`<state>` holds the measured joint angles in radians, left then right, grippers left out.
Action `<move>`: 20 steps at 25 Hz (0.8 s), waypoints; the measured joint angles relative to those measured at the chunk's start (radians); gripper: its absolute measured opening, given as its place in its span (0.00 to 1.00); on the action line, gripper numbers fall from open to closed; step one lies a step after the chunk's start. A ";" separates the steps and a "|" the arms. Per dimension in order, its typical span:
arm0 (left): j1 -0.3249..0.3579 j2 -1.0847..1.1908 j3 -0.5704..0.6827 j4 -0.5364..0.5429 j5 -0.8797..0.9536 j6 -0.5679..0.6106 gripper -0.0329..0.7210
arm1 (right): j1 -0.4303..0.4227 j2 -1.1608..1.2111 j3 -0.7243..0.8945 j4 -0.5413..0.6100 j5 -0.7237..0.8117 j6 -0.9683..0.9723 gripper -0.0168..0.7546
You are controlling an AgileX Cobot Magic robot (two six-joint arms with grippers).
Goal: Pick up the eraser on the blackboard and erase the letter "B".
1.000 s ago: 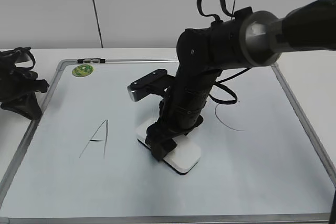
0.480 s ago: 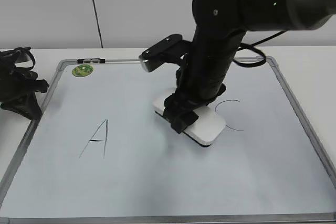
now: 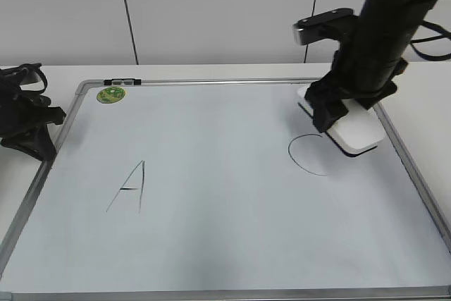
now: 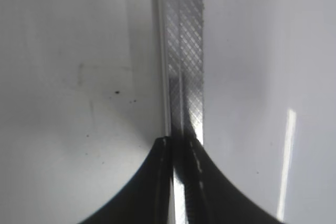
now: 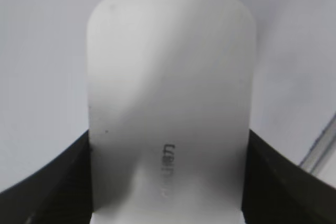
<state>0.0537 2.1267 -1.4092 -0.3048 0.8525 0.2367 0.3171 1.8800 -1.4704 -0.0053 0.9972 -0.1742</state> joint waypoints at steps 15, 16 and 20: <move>0.000 0.000 0.000 0.000 0.000 0.000 0.09 | -0.319 0.028 0.000 0.069 -0.010 0.076 0.70; 0.000 0.000 0.000 0.000 0.000 0.000 0.09 | -0.319 0.042 0.000 0.079 -0.010 0.076 0.70; 0.000 0.000 0.000 -0.002 0.000 0.000 0.09 | -0.319 0.106 0.000 0.100 -0.025 0.076 0.70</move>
<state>0.0537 2.1267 -1.4092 -0.3066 0.8525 0.2367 -0.0021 1.9862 -1.4704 0.0947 0.9722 -0.0983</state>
